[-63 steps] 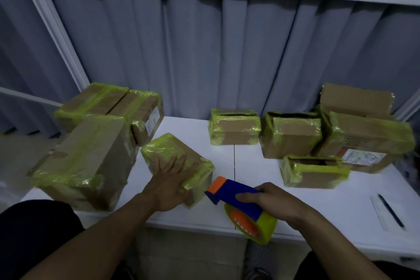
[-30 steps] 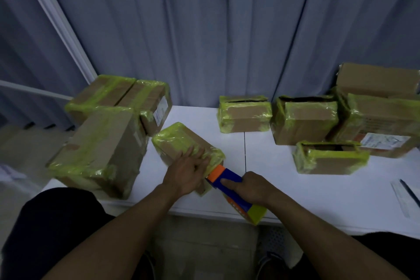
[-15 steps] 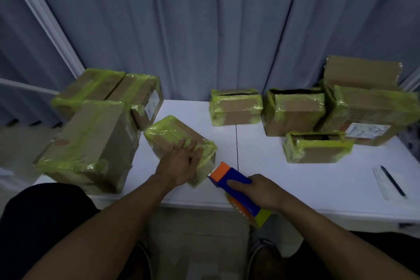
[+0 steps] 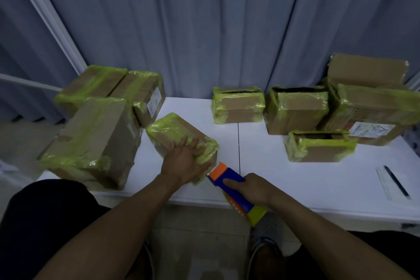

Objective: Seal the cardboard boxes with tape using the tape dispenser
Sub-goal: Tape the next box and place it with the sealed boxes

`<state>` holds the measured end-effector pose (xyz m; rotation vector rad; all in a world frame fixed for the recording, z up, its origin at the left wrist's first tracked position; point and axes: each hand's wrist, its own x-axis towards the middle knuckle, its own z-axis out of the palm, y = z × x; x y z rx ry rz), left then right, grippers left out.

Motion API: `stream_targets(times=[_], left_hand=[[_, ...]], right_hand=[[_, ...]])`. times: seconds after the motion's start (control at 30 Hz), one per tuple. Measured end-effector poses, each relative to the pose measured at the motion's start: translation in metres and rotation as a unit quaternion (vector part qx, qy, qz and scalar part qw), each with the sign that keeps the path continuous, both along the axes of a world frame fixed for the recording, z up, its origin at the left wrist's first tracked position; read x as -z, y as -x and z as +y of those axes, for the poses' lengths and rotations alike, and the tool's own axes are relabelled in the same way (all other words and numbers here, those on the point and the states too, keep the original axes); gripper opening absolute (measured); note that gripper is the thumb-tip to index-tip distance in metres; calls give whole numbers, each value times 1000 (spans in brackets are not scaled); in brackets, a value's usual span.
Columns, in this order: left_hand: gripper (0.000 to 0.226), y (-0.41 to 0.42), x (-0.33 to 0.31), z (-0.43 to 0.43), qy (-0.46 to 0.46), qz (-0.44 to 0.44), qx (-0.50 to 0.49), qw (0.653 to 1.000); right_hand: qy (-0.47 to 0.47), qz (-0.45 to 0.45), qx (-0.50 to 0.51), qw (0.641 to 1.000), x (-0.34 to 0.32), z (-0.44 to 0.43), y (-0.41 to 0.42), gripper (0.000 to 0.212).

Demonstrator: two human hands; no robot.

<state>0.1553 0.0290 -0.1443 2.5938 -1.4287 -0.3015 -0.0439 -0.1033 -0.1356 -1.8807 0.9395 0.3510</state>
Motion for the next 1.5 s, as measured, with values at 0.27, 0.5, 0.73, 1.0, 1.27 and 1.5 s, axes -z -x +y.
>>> stream_targets(times=[0.27, 0.5, 0.73, 1.0, 1.27, 1.5], left_hand=[[53, -5, 2, 3, 61, 92, -21, 994], [51, -6, 1, 0, 43, 127, -22, 991], [54, -9, 2, 3, 56, 115, -17, 992], [58, 7, 5, 21, 58, -21, -66, 996], [67, 15, -7, 39, 67, 202, -113, 970], [70, 15, -12, 42, -47, -17, -22, 999]], right_hand=[[14, 13, -21, 1000, -4, -6, -36, 50], [84, 57, -38, 994, -12, -8, -50, 53], [252, 99, -69, 960, -6, -1, -46, 56], [225, -2, 81, 971, -6, -40, -18, 66], [197, -96, 86, 972, -27, -20, -13, 69], [214, -118, 11, 970, -42, 3, 2, 52]])
